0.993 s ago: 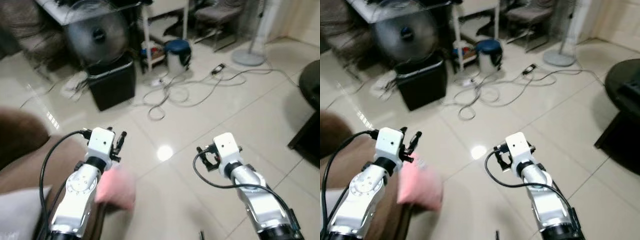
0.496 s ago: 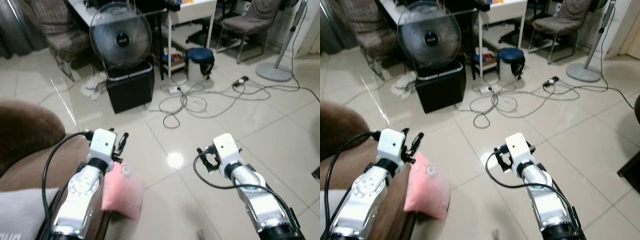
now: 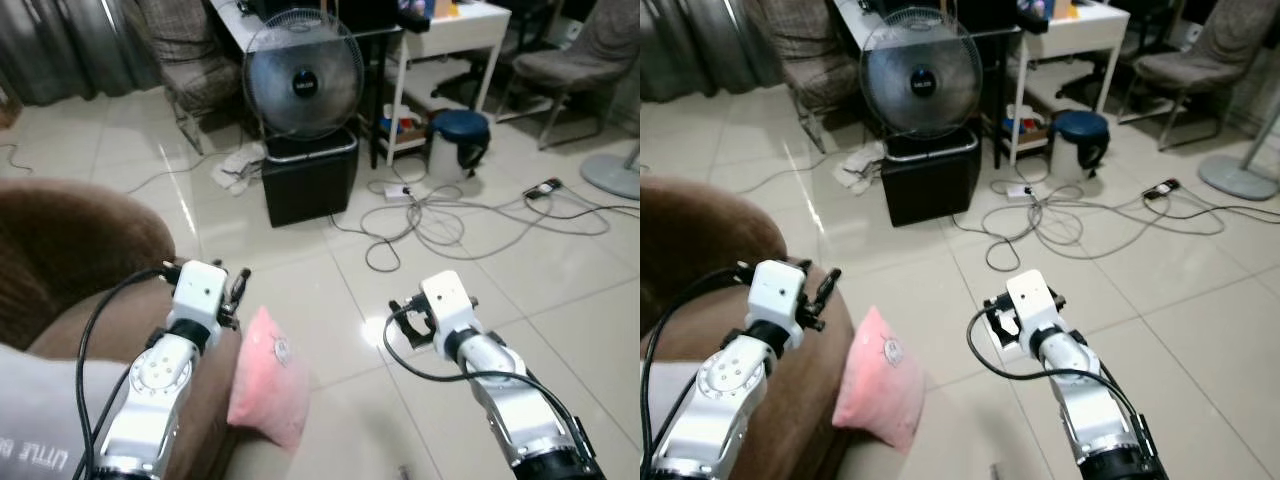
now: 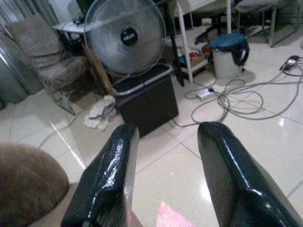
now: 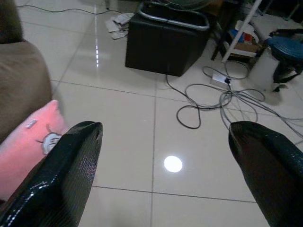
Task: Move the pillow to the sofa from floor
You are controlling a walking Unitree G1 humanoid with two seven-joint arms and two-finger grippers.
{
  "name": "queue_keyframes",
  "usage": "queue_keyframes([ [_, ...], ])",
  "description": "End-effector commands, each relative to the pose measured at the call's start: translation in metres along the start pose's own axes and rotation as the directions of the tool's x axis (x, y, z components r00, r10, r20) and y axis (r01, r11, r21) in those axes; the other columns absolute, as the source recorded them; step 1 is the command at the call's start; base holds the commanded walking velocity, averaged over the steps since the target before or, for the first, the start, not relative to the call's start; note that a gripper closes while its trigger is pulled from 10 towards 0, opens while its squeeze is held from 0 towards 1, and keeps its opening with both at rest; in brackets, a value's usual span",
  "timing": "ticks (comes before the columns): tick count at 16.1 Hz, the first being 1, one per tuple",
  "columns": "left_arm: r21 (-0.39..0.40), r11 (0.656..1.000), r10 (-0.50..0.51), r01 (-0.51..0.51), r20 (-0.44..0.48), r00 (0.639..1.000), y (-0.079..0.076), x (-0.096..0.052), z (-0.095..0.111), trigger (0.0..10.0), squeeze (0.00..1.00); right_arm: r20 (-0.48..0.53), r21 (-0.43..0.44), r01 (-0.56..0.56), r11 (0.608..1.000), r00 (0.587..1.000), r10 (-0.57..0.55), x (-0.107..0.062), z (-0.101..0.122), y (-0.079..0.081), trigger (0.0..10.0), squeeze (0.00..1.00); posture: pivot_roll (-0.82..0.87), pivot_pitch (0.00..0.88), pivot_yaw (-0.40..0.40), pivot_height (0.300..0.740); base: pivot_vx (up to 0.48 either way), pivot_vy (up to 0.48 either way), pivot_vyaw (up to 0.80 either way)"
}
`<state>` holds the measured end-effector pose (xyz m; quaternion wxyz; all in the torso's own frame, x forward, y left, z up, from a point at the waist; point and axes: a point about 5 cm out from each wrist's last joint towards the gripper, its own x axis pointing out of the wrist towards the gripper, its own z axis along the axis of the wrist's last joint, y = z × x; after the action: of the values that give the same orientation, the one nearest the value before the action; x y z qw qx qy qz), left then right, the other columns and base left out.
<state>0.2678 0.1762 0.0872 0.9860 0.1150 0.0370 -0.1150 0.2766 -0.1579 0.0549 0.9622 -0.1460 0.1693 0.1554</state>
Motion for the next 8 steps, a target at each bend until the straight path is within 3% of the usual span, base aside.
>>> queue_keyframes([
  [1, 0.008, 1.000, -0.026, 0.026, 0.016, 1.000, -0.0070, 0.0030, 0.0046, 10.0, 0.00, -0.012, 0.008, 0.028, 1.000, 1.000, -0.027, -0.0045, -0.0046, -0.0088, 10.0, 0.00, 0.05, 0.000, 0.075, 0.740, 0.349, 0.000, 0.00],
  [8, 0.010, 0.999, -0.043, 0.043, 0.012, 0.999, -0.0072, 0.0015, 0.0034, 10.0, 0.00, -0.029, -0.010, 0.033, 0.999, 0.999, -0.033, -0.0067, -0.0093, -0.0048, 10.0, 0.00, 0.05, 0.000, 0.084, 0.740, 0.349, 0.000, 0.00],
])
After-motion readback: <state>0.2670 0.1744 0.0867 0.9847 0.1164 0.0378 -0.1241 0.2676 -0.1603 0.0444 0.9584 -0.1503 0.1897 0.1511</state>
